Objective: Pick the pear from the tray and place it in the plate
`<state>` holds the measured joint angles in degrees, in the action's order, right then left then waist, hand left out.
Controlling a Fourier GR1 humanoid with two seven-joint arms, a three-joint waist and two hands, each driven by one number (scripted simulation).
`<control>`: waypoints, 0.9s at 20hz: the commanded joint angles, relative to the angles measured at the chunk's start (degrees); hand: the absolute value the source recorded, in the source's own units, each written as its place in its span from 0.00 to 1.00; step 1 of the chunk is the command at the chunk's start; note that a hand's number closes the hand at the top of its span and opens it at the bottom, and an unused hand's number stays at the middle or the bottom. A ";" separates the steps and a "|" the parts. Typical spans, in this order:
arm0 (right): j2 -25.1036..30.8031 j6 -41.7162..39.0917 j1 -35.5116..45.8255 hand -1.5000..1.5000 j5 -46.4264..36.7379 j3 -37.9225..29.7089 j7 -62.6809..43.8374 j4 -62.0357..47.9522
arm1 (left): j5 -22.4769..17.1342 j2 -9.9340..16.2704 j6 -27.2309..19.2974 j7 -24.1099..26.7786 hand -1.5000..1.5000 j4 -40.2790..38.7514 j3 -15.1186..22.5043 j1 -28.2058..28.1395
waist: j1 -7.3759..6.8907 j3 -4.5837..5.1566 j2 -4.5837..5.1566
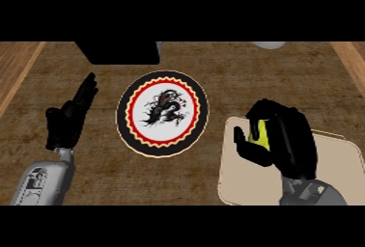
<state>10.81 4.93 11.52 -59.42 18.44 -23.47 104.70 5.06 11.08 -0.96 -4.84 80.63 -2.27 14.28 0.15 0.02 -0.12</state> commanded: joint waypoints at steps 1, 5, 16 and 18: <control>-5.01 -3.62 3.92 1.00 1.16 2.72 -2.41 2.65 | 1.32 -1.62 -0.79 0.26 0.50 0.74 1.52 -0.70 | -0.29 -0.01 0.06; -10.52 -2.93 13.91 1.00 2.21 2.13 -4.35 -11.43 | 2.13 -2.09 -1.47 -2.98 0.50 2.98 2.18 0.69 | -0.90 -0.03 0.19; -10.79 15.29 36.03 1.00 15.97 12.70 -10.35 -44.06 | 1.58 -1.88 0.27 -2.75 0.50 -0.33 1.23 3.89 | -2.29 -0.02 0.56; -10.79 14.21 36.28 1.00 13.75 13.75 -9.39 -48.92 | 0.72 -0.14 1.49 -1.29 0.50 0.95 -0.05 2.08 | -2.42 -0.01 0.53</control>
<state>0.20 16.58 42.87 -46.59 29.49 -32.37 66.16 6.26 9.88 -0.48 -6.17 80.80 -1.64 16.56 -1.74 0.01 0.34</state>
